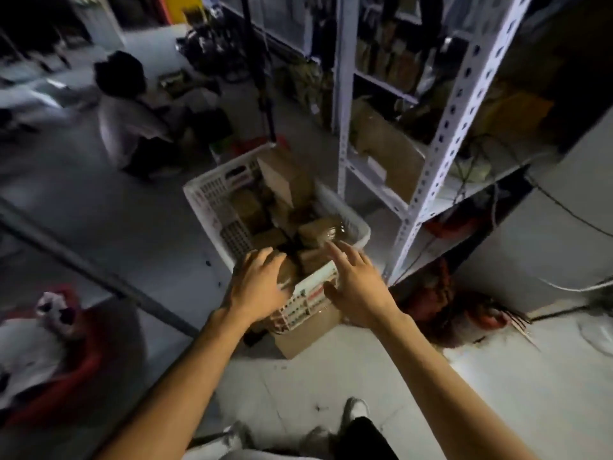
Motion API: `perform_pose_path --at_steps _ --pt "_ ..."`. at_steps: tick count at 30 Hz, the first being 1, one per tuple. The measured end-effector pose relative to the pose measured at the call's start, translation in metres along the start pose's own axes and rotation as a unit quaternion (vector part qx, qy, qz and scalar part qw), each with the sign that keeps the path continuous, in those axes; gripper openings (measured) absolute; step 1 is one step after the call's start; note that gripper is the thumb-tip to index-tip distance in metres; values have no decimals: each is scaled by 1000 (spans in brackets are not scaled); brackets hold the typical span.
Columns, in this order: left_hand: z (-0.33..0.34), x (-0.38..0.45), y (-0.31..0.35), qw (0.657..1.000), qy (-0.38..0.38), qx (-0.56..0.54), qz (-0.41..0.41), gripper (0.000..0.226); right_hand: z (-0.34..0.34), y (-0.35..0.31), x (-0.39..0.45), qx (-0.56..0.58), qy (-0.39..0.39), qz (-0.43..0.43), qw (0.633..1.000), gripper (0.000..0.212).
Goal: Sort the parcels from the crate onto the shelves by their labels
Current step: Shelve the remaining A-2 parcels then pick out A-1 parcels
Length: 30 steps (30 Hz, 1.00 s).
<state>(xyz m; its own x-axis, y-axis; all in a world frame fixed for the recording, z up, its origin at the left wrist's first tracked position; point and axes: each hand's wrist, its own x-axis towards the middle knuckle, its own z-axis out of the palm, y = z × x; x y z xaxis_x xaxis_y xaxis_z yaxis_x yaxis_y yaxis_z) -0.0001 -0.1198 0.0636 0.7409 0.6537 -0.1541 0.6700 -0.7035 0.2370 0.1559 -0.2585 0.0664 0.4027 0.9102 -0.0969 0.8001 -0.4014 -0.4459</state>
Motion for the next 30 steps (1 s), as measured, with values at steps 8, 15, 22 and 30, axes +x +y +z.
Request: perform_pose_path --at_steps 8,15,22,30 --pt "-7 19 -35 994 41 15 -104 71 -1 6 80 22 -66 -26 997 84" --pt "10 50 -44 988 32 -10 -152 70 3 27 134 33 -110 -20 993 76" --pt "31 103 -84 986 -21 -23 -163 75 41 17 188 67 -168 -8 983 76" --pt "70 141 -138 967 -125 -93 -200 79 115 1 248 26 -259 39 965 74"
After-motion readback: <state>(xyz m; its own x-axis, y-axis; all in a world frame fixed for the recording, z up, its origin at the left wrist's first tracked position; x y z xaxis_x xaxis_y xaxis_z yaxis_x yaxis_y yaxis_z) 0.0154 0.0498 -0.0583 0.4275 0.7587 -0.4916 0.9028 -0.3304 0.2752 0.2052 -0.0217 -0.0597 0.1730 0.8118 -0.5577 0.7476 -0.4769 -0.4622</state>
